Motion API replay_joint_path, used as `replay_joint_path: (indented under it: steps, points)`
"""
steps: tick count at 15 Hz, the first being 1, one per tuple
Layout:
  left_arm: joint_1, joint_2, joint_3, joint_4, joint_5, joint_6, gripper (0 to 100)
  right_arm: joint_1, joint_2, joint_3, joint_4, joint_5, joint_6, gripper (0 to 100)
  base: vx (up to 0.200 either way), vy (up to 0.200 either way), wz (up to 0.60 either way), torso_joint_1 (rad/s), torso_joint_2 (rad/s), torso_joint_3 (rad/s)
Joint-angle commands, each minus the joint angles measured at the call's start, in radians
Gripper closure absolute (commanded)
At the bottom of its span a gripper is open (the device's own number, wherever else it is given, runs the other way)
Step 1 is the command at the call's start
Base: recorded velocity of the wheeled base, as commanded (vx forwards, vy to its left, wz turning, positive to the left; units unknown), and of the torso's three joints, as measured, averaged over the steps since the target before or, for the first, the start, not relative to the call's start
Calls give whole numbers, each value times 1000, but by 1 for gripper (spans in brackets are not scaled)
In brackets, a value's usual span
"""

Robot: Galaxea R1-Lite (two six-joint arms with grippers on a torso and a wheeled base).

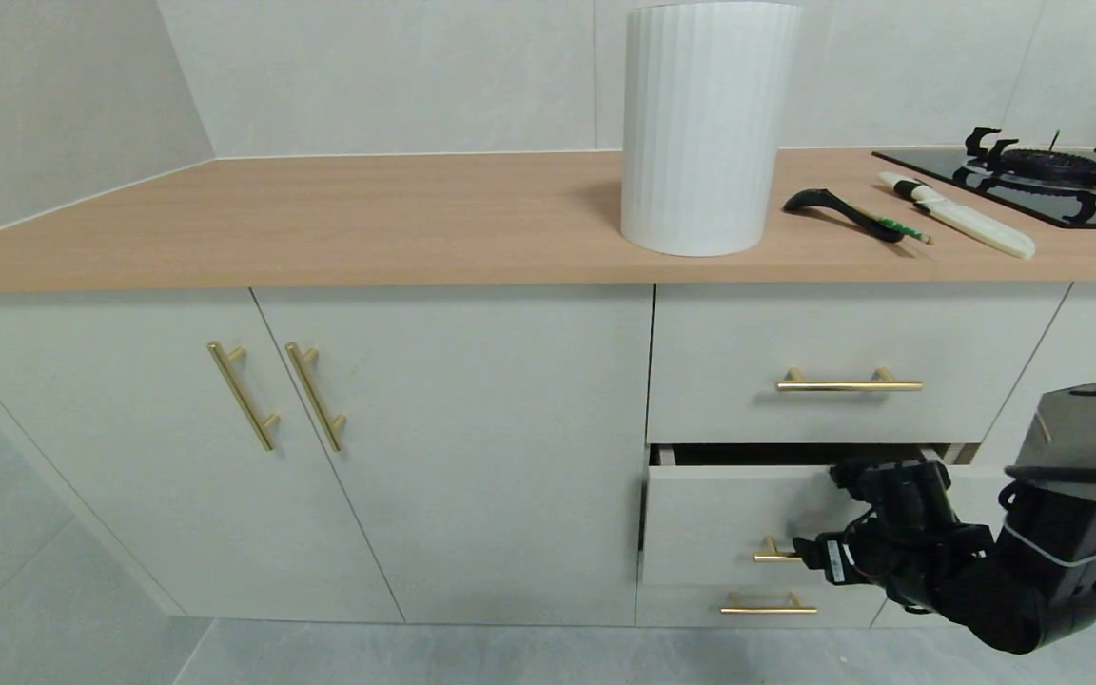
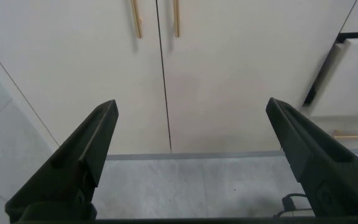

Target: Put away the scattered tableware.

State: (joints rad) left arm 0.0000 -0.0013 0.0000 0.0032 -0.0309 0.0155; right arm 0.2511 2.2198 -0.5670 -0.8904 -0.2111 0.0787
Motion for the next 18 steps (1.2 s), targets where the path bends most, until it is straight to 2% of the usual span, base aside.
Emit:
replay_joint_path:
  steps: [1,5,6,10,13,18]
  points:
    - [0,1,0,0,0,0,0,51,-304,10,268,13,-10,0,0,0,0,0,0,0]
    - [0,1,0,0,0,0,0,96,-658,-79,642,24,-8,0,0,0,0,0,0,0]
    - [0,1,0,0,0,0,0,99,-697,-86,657,24,-7,0,0,0,0,0,0,0]
    - [0,1,0,0,0,0,0,106,-663,-105,636,21,39,0,0,0,0,0,0,0]
    - [0,1,0,0,0,0,0,106,-545,-86,495,9,81,0,0,0,0,0,0,0]
    - [0,1,0,0,0,0,0,106,-397,-76,361,-7,122,0,0,0,0,0,0,0]
